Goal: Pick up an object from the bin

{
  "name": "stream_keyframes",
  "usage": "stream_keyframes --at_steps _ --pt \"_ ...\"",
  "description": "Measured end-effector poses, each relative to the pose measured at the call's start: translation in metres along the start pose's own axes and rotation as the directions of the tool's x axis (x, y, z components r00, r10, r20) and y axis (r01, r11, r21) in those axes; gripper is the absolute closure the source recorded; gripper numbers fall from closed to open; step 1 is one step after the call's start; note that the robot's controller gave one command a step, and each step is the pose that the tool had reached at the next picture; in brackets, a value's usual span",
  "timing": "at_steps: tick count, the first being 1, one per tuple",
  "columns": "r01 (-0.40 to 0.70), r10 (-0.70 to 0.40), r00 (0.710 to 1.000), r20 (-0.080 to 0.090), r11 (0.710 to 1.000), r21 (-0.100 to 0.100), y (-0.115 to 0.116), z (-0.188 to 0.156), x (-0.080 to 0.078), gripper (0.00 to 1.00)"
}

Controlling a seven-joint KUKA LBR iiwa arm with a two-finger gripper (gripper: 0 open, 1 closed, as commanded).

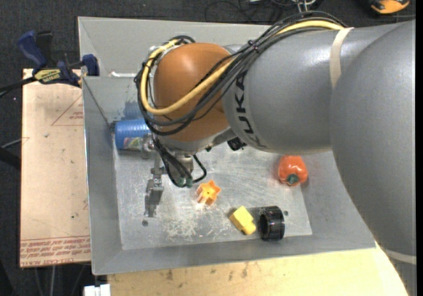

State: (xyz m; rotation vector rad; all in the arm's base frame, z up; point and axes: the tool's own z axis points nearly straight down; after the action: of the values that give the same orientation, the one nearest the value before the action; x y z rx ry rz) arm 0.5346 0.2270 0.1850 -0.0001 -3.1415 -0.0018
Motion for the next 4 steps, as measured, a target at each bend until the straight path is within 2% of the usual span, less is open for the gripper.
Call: stream_keyframes --at_steps 1,2,3,4 --pt "0.085 -0.085 0.996 0.006 0.996 -0.002 -0.005 0.029 -0.059 0.00" --pt "0.088 -0.088 0.996 0.005 0.996 -0.001 -0.013 0.054 -0.099 0.00" --pt "-0.004 0.004 1.000 0.002 1.000 -0.001 -0.006 0.043 -0.098 0.00" --pt "-0.001 0.002 0.999 0.038 1.000 -0.013 0.001 0.094 -0.114 0.00"
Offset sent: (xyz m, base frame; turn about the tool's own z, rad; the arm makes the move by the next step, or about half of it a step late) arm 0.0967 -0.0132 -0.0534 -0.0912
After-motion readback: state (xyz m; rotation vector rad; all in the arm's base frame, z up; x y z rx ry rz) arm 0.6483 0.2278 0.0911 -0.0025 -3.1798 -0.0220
